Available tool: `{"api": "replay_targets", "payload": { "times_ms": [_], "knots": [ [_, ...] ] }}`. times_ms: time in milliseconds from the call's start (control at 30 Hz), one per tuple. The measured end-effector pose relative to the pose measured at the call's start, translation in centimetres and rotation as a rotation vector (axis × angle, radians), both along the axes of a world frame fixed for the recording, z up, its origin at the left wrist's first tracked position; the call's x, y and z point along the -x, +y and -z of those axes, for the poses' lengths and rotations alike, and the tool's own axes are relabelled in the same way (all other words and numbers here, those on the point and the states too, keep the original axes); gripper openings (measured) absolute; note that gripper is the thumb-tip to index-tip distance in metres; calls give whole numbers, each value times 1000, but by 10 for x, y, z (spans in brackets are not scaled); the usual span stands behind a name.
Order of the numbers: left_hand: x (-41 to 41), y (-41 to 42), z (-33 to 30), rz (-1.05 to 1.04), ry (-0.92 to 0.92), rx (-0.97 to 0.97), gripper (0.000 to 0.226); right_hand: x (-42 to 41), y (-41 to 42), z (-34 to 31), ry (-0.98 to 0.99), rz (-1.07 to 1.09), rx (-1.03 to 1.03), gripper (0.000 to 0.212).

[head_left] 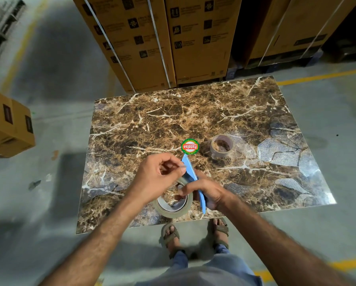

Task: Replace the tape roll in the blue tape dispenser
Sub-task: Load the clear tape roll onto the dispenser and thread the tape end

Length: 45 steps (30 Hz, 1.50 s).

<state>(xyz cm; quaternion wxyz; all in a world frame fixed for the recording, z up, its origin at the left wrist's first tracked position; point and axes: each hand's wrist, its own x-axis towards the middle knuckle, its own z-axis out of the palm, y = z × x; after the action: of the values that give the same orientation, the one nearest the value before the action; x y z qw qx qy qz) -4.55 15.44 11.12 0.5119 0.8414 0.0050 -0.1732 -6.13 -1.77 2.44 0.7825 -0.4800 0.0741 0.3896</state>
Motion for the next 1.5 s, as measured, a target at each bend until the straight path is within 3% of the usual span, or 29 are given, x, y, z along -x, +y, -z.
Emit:
{"api": "replay_targets", "payload": {
  "times_ms": [133, 267, 433, 667, 767, 1100, 1300, 1500],
  "knots": [
    [-12, 9, -2, 5, 181, 81, 15, 3, -2, -4, -19, -22, -19, 40],
    [-16, 12, -4, 39, 222, 131, 14, 6, 0, -7, -54, -13, -36, 44],
    [-10, 4, -12, -22, 336, 263, 13, 12, 3, -15, -83, 24, -177, 26],
    [-2, 8, -7, -110, 533, 390, 6, 14, 5, -15, -45, 19, -206, 32],
    [2, 8, -2, -131, 482, 350, 12, 19, 5, -14, -45, 10, -128, 42],
    [17, 18, -1, -111, 352, 327, 10, 22, 16, -26, -104, 5, 46, 20],
    [25, 30, -3, -107, 302, 320, 8, 22, 25, -23, -109, -25, 159, 47],
    [33, 38, 3, -142, 82, 272, 24, 24, 35, -32, -153, -41, 138, 27]
  ]
}}
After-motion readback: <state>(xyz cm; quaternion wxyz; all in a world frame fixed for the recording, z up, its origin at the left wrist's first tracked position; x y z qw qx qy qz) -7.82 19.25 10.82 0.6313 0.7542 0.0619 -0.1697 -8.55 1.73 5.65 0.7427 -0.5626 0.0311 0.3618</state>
